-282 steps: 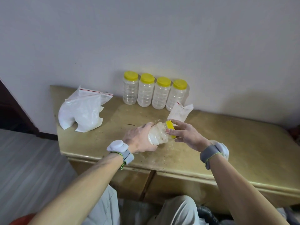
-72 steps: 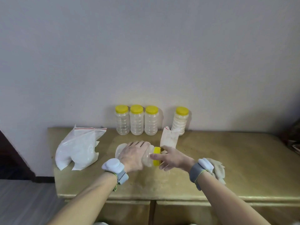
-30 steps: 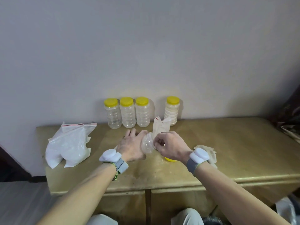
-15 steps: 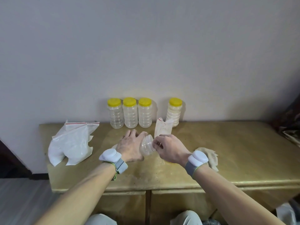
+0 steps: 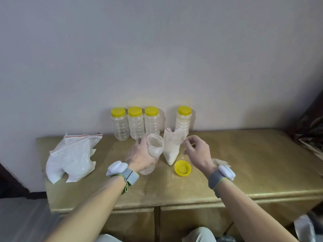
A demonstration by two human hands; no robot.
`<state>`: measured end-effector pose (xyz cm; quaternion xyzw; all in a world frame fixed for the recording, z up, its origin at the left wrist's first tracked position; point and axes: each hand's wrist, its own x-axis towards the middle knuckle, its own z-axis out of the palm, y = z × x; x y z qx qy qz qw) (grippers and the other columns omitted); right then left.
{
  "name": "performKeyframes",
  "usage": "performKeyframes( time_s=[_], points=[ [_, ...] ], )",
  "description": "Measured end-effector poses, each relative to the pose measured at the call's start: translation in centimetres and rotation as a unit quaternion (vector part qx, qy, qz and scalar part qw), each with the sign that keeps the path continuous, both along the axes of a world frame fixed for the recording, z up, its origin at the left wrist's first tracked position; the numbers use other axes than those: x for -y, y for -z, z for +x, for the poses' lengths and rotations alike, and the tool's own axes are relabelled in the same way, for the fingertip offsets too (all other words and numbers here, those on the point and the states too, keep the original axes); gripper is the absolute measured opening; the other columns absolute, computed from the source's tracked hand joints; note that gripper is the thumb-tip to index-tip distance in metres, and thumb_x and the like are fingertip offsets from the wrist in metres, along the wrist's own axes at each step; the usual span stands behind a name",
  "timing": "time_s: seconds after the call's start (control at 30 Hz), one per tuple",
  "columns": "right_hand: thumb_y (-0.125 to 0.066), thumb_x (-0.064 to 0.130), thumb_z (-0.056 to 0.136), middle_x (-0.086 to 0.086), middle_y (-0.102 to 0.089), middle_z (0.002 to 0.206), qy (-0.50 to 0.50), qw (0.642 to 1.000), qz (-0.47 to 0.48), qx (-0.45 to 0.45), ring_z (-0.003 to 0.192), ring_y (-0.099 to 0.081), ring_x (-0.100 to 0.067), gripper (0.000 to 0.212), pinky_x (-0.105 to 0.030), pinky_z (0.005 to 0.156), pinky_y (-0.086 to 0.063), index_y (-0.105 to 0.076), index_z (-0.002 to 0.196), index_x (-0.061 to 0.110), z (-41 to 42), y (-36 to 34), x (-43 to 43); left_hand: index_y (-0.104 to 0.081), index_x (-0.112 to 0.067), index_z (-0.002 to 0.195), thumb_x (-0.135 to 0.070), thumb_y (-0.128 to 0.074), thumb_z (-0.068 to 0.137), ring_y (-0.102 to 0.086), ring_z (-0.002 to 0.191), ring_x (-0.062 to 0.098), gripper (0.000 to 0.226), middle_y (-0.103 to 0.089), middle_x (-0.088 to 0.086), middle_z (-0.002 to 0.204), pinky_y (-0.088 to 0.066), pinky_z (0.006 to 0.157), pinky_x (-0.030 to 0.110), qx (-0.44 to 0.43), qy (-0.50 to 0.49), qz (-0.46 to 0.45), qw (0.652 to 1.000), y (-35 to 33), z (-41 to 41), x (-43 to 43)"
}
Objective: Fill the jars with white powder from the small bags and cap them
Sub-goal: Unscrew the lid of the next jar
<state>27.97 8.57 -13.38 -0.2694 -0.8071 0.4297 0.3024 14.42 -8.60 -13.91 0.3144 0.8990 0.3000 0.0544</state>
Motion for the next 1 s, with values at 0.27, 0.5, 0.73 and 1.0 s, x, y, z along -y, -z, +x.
performKeyframes(
  time_s=[0.27, 0.5, 0.73, 1.0],
  points=[
    [-0.052, 0.029, 0.091, 0.004, -0.067, 0.059, 0.143, 0.967, -0.198, 0.074, 0.071, -0.071, -0.025, 0.016, -0.05, 0.077, -0.059, -0.064, 0.088, 0.02, 1.4, 5.9, -3.5, -0.034, -0.028, 0.123, -0.031, -0.097, 0.059, -0.053, 0.121, 0.022, 0.09, -0.054, -0.005, 0.125, -0.041, 0.092, 0.03, 0.092, -0.042, 0.147, 0.984, 1.6, 1.0, -1.0],
    [-0.044, 0.035, 0.086, -0.013, -0.073, 0.095, 0.157, 0.937, -0.15, 0.273, 0.086, -0.068, -0.031, 0.04, -0.033, 0.075, -0.054, -0.069, 0.103, 0.008, 2.2, 5.7, -3.4, -0.029, -0.025, 0.141, -0.044, -0.097, 0.053, -0.048, 0.128, 0.018, 0.113, -0.046, -0.007, 0.133, -0.041, 0.099, 0.03, 0.112, 0.011, 0.106, 0.988, 0.8, 0.2, -1.0],
    [-0.047, 0.034, 0.095, -0.018, -0.054, 0.128, 0.131, 0.941, -0.015, 0.311, 0.112, -0.055, -0.04, 0.041, -0.039, 0.082, -0.04, -0.041, 0.122, 0.005, 1.3, 4.0, -2.9, -0.033, -0.035, 0.14, -0.079, -0.071, 0.05, -0.046, 0.132, 0.022, 0.107, -0.043, 0.003, 0.141, -0.039, 0.112, 0.042, 0.056, 0.024, 0.092, 0.994, -5.8, -2.6, -4.0],
    [-0.054, 0.04, 0.091, -0.014, -0.049, 0.138, -0.037, 0.918, 0.049, 0.392, 0.127, -0.047, -0.036, 0.053, -0.043, 0.099, -0.044, -0.043, 0.134, 0.012, -1.0, 7.6, -2.5, -0.017, -0.037, 0.155, -0.078, -0.066, 0.073, -0.043, 0.137, 0.038, 0.104, -0.036, 0.018, 0.152, -0.038, 0.106, 0.046, -0.035, 0.097, -0.242, 0.965, -7.0, -2.1, -12.2]
  ],
)
